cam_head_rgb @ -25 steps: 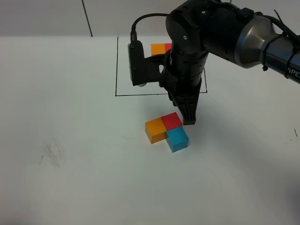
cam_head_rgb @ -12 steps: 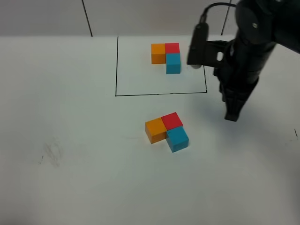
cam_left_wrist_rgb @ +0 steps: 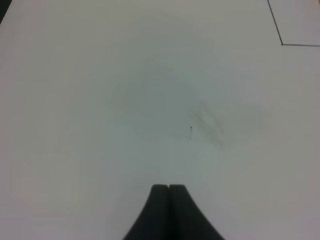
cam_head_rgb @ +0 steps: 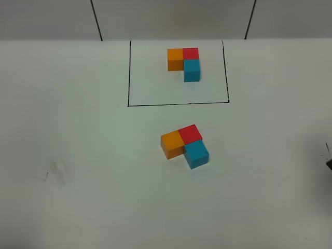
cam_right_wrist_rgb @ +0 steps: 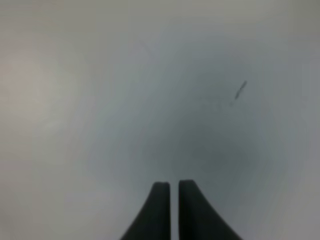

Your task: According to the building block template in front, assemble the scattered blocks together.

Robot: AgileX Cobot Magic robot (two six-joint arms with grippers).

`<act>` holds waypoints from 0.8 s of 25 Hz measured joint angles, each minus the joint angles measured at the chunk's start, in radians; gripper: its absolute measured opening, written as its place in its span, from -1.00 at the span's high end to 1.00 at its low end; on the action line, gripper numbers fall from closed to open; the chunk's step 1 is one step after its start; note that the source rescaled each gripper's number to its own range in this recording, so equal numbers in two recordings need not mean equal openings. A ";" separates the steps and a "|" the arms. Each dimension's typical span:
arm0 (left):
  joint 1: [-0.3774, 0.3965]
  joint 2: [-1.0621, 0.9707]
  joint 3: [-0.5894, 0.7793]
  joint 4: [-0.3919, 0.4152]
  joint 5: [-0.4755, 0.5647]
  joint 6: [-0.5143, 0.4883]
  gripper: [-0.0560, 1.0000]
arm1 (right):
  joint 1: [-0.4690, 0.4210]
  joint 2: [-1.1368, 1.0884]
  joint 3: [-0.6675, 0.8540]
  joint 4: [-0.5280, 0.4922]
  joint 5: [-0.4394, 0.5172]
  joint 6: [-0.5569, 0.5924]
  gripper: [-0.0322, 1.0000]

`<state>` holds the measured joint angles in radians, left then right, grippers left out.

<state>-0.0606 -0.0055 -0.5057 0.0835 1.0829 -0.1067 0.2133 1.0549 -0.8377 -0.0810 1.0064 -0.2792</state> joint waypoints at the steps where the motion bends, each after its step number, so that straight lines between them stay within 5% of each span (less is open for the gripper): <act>1: 0.000 0.000 0.000 0.000 0.000 0.000 0.89 | -0.009 -0.059 0.036 0.000 -0.001 0.036 0.94; 9: 0.000 0.000 0.000 0.000 0.000 0.000 0.89 | -0.013 -0.490 0.241 -0.011 -0.005 0.301 0.94; 20: 0.000 0.000 0.000 0.000 0.000 -0.001 0.89 | -0.013 -0.631 0.323 -0.058 0.059 0.465 0.94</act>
<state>-0.0606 -0.0055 -0.5057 0.0835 1.0829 -0.1076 0.2002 0.4239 -0.5145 -0.1392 1.0653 0.1855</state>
